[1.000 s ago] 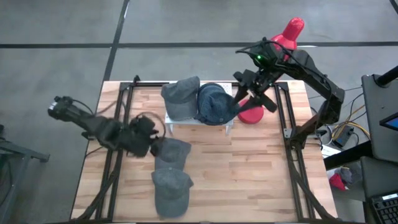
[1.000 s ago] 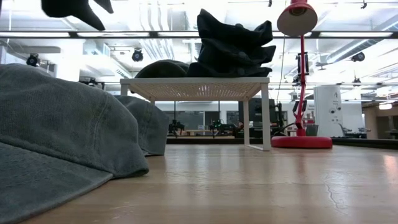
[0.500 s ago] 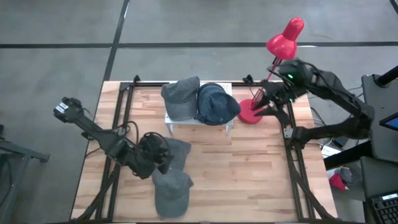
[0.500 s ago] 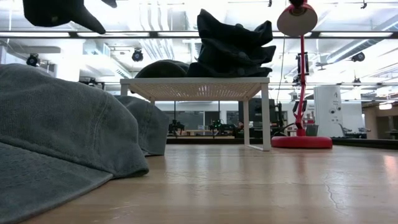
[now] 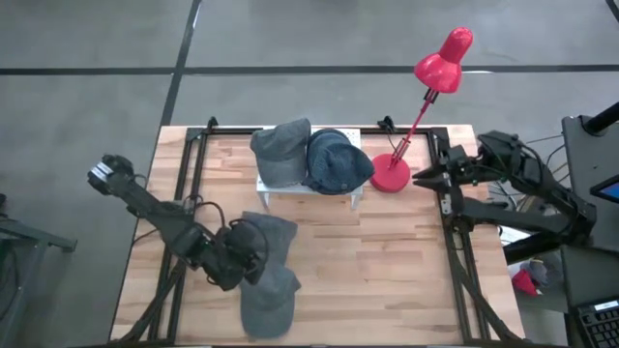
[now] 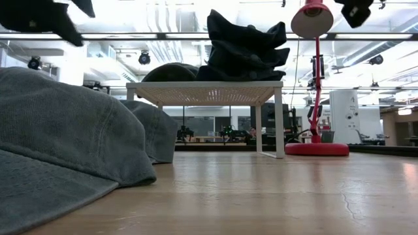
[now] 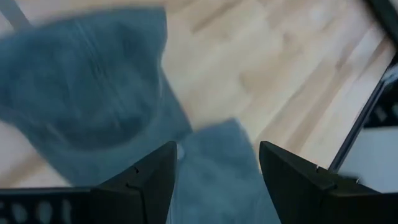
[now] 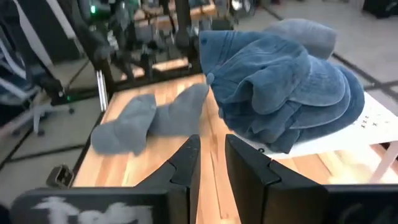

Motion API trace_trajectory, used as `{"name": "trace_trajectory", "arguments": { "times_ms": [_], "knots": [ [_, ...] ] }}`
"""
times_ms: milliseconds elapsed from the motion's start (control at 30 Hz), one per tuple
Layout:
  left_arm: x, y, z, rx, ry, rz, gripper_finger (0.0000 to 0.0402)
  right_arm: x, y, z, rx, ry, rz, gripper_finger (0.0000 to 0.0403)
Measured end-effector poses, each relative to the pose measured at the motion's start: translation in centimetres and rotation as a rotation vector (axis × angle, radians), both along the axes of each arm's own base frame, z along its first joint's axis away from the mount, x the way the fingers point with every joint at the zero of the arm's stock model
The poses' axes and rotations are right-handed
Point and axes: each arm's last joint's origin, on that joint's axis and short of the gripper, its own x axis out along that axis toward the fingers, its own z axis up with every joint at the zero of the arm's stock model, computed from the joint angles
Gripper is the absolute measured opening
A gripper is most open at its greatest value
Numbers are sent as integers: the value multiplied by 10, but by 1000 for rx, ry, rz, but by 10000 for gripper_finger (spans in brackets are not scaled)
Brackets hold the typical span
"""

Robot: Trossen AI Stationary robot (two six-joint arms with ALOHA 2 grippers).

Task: Pick & Place hat
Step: Stack the bottom gray cap on the gray cap on the shelf

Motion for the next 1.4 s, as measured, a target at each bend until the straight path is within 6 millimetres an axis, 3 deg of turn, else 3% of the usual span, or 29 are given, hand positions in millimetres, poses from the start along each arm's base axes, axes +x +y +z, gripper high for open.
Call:
{"name": "trace_trajectory", "arguments": {
  "times_ms": [300, 467, 600, 933, 1400],
  "knots": [
    [-4, -14, -20, -128, 309, -138, 230, -5, 2, -36, 38, -75, -38, 59],
    [-18, -13, -18, -109, 422, -69, 230, -2, 0, -45, 63, -61, -43, 62],
    [-27, -6, -13, -95, 431, -24, 230, -1, 0, -44, 53, -82, -42, 68],
    [-25, 0, -9, 131, 298, -99, 230, -1, 0, -39, 42, -110, -40, 74],
    [-25, -1, -18, 87, 295, -67, 230, -1, 0, -39, 50, -109, -42, 59]
  ]
}}
